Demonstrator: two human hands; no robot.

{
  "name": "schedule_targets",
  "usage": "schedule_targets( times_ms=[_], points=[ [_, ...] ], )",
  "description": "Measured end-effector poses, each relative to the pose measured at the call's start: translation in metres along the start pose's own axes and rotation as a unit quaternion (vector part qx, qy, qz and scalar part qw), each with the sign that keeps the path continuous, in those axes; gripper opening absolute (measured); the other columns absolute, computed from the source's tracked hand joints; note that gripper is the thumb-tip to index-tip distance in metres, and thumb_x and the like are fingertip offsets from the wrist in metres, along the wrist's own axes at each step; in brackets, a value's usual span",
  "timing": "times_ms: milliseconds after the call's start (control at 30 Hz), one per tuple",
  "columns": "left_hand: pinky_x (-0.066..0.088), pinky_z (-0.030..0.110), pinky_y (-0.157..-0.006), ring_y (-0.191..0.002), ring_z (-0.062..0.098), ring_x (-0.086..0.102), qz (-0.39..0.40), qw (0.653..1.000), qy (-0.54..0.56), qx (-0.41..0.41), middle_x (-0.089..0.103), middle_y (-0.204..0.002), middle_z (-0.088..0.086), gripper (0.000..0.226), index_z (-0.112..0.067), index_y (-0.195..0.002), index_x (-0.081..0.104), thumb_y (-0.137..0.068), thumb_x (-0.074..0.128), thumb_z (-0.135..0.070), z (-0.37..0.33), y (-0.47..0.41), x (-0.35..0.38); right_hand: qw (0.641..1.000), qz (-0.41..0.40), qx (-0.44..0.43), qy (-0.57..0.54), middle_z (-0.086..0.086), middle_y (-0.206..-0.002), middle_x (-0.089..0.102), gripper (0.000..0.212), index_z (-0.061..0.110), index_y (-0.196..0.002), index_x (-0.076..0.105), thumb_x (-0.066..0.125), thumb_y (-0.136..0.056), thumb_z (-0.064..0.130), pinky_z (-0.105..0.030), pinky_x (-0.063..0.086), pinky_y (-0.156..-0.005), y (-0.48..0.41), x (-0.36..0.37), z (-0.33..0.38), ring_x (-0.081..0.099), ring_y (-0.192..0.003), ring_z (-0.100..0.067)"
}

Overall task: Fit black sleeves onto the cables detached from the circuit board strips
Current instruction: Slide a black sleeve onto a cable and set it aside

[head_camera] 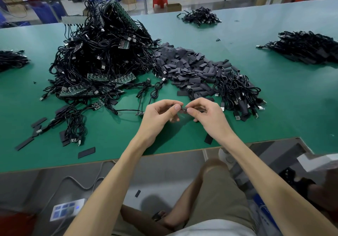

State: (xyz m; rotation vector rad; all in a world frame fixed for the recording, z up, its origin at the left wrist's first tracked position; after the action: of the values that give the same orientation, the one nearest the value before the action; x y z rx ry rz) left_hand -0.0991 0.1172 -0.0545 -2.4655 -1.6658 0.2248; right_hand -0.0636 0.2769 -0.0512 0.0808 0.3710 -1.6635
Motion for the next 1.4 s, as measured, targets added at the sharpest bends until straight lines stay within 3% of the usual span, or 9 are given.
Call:
schedule_targets(
  times_ms=[100, 200, 333, 633, 1000, 1133, 1300, 1400],
  points=[
    [0.050, 0.024, -0.069, -0.066, 0.014, 0.060, -0.001, 1.000, -0.011, 0.001, 0.073, -0.080, 0.001, 0.019, -0.007, -0.108, 0.076, -0.098, 0.067, -0.021, 0.000, 0.000, -0.001, 1.000, 0.014, 0.018, -0.014, 0.001, -0.080, 0.075, 0.006, 0.009, -0.099, 0.071, 0.071, -0.094, 0.006, -0.024, 0.052, -0.064, 0.000, 0.002, -0.004, 0.067, -0.077, -0.012],
    [0.051, 0.028, -0.069, -0.066, 0.016, 0.062, 0.006, 1.000, -0.026, -0.005, 0.074, -0.083, 0.005, 0.016, -0.007, -0.106, 0.076, -0.097, 0.068, -0.018, 0.003, 0.000, 0.001, 0.999, 0.008, 0.027, -0.031, 0.002, -0.074, 0.075, 0.009, 0.005, -0.098, 0.070, 0.075, -0.090, 0.006, -0.022, 0.051, -0.061, 0.001, -0.001, -0.007, 0.068, -0.073, -0.015],
    [0.053, 0.031, -0.068, -0.068, 0.018, 0.064, 0.018, 0.999, -0.035, -0.011, 0.075, -0.086, 0.005, 0.013, -0.007, -0.103, 0.075, -0.096, 0.069, -0.018, 0.005, -0.001, 0.003, 0.998, -0.002, 0.035, -0.044, -0.009, -0.078, 0.076, 0.016, 0.005, -0.095, 0.067, 0.079, -0.086, 0.006, -0.022, 0.051, -0.059, 0.001, -0.003, -0.009, 0.068, -0.068, -0.016],
    [0.054, 0.027, -0.071, -0.071, 0.017, 0.067, 0.050, 0.997, -0.051, -0.017, 0.074, -0.086, 0.009, 0.011, -0.002, -0.103, 0.073, -0.096, 0.069, -0.010, 0.005, 0.001, 0.010, 0.998, 0.016, 0.033, -0.045, -0.015, -0.075, 0.073, 0.016, 0.011, -0.087, 0.068, 0.082, -0.082, 0.006, -0.022, 0.048, -0.059, 0.002, -0.003, -0.011, 0.065, -0.065, -0.017],
    [0.056, 0.026, -0.070, -0.068, 0.014, 0.066, 0.030, 0.996, -0.080, -0.014, 0.073, -0.078, -0.002, 0.014, -0.003, -0.109, 0.073, -0.097, 0.066, -0.005, -0.001, 0.003, 0.008, 0.997, 0.009, 0.014, -0.072, -0.020, -0.080, 0.071, 0.015, 0.005, -0.092, 0.069, 0.081, -0.084, 0.004, -0.023, 0.052, -0.062, 0.002, -0.001, -0.009, 0.064, -0.070, -0.021],
    [0.055, 0.031, -0.065, -0.064, 0.014, 0.062, 0.010, 0.992, -0.125, -0.014, 0.072, -0.079, -0.001, 0.012, -0.003, -0.105, 0.074, -0.095, 0.066, -0.001, -0.002, 0.001, 0.006, 0.997, 0.004, 0.005, -0.079, -0.016, -0.081, 0.072, 0.012, 0.007, -0.092, 0.071, 0.079, -0.085, 0.001, -0.026, 0.054, -0.065, 0.001, -0.003, -0.007, 0.065, -0.076, -0.024],
    [0.051, 0.023, -0.063, -0.055, 0.009, 0.058, -0.004, 0.983, -0.185, 0.008, 0.066, -0.073, -0.005, 0.012, -0.008, -0.100, 0.077, -0.092, 0.070, -0.002, -0.006, 0.001, 0.004, 0.997, 0.006, 0.003, -0.080, -0.019, -0.080, 0.071, 0.012, 0.009, -0.091, 0.071, 0.078, -0.086, 0.001, -0.028, 0.054, -0.065, 0.002, -0.003, -0.007, 0.064, -0.074, -0.024],
    [0.052, 0.023, -0.065, -0.054, 0.010, 0.059, -0.006, 0.977, -0.210, 0.027, 0.064, -0.076, -0.001, 0.013, -0.009, -0.100, 0.079, -0.092, 0.071, -0.003, -0.011, 0.002, 0.005, 0.997, 0.012, 0.003, -0.081, -0.010, -0.076, 0.071, 0.012, 0.010, -0.091, 0.071, 0.078, -0.086, 0.002, -0.027, 0.054, -0.065, 0.002, -0.002, -0.007, 0.065, -0.074, -0.024]
  ],
)
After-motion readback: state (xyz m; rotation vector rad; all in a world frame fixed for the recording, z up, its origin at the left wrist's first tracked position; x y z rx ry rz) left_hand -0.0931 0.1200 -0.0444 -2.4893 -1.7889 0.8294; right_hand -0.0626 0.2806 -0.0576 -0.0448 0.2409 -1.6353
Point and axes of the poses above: each hand's wrist, its own y-axis away from the middle knuckle, its own x-axis out of the palm, z = x × y, the point moved 10 cm from there along -y, towards the middle knuckle
